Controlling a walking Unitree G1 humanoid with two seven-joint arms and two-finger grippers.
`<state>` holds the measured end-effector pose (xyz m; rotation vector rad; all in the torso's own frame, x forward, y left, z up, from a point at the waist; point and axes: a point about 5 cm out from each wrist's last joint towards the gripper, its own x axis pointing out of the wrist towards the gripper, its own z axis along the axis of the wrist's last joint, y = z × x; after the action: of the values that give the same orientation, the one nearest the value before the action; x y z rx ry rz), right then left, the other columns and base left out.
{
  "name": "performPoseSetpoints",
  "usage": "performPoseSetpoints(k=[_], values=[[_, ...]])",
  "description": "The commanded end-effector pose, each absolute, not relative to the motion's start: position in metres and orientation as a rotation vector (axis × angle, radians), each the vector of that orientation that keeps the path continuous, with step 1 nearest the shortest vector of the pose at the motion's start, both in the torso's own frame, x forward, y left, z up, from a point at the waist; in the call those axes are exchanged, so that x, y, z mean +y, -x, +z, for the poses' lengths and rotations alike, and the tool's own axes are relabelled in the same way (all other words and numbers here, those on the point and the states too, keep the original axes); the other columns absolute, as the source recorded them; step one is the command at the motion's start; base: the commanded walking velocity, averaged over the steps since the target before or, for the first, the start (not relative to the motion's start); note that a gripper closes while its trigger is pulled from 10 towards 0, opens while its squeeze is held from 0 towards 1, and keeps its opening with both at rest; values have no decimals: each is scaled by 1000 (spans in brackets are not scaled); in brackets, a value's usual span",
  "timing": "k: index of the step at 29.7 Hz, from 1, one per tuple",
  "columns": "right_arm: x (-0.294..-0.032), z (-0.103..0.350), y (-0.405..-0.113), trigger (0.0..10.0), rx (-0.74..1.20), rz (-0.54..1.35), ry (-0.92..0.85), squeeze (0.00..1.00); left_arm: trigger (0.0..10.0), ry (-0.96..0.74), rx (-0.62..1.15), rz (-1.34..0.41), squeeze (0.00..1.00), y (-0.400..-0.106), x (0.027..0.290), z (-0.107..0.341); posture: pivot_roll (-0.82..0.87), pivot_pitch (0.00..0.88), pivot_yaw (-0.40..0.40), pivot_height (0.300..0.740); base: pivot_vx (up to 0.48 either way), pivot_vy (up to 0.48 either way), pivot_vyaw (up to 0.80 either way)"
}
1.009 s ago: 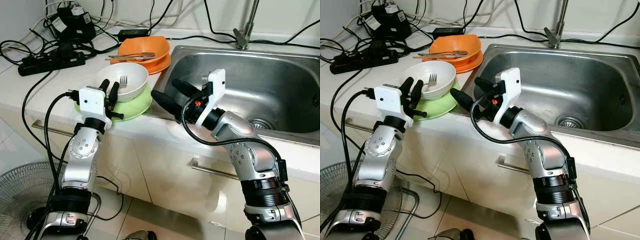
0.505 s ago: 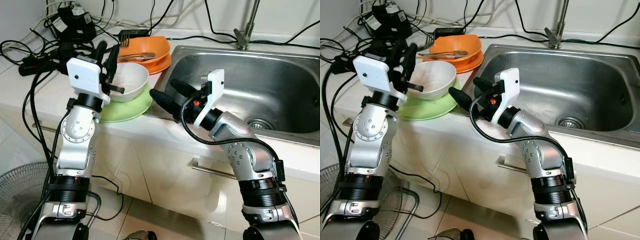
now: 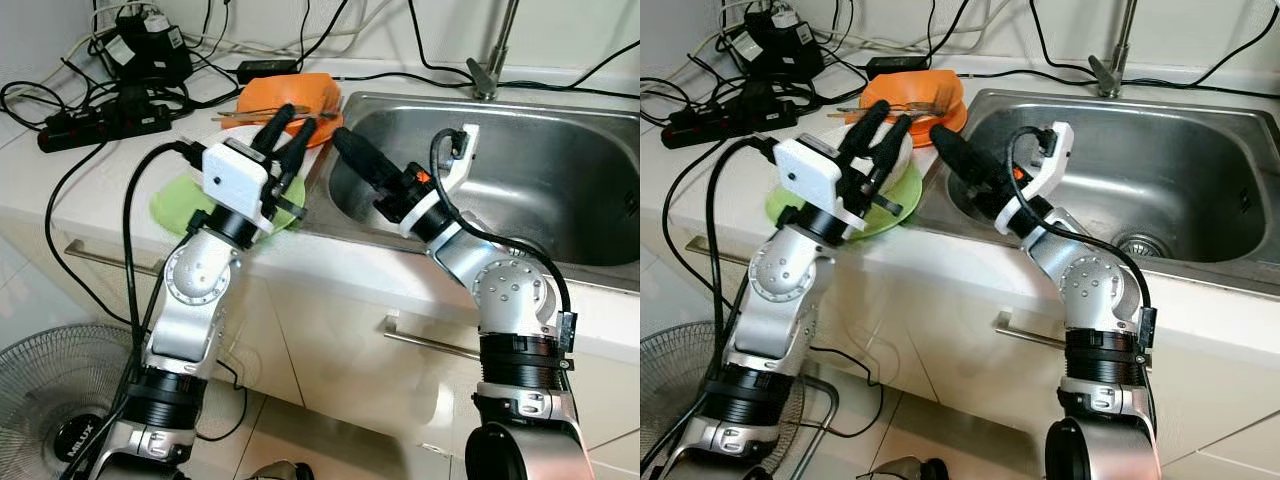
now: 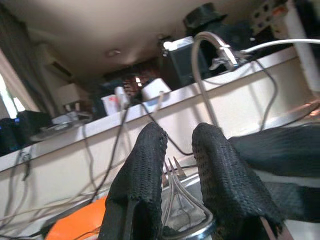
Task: Kitchen organization
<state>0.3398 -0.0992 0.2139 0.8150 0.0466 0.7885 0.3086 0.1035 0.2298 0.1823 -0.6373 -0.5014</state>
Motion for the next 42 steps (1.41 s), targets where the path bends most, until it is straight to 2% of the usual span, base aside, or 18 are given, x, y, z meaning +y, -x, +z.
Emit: performPoseSetpoints(k=[1, 5, 8, 16, 17, 18, 19, 42], values=[[-96, 220, -341, 10000, 79, 803, -841, 0, 0, -171, -650, -537, 0, -304, 101, 232, -27, 38, 126, 740, 0, 0, 0], [-97, 220, -341, 10000, 97, 802, -847, 0, 0, -157, -647, -553, 0, -303, 98, 232, -27, 37, 126, 740, 0, 0, 0], [-95, 216, -344, 10000, 114, 810, -843, 0, 0, -128, -623, -658, 0, -293, 81, 224, -27, 37, 125, 740, 0, 0, 0], [-90, 218, -349, 10000, 125, 828, -849, 0, 0, -113, -604, -717, 0, -286, 71, 219, -25, 39, 122, 740, 0, 0, 0], [-90, 219, -351, 9098, 120, 828, -854, 0, 0, -108, -603, -717, 0, -286, 71, 219, -23, 39, 120, 740, 0, 0, 0], [-90, 219, -351, 9098, 120, 828, -854, 0, 0, -108, -603, -717, 0, -286, 71, 219, -23, 39, 120, 740, 0, 0, 0], [-90, 220, -351, 0, 117, 826, -857, 0, 0, -106, -603, -715, 0, -286, 71, 219, -23, 40, 119, 740, 0, 0, 0], [-108, 216, -362, 0, 116, 709, -895, 0, 0, -112, -586, -693, 0, -287, 78, 220, -22, 41, 121, 740, 0, 0, 0]])
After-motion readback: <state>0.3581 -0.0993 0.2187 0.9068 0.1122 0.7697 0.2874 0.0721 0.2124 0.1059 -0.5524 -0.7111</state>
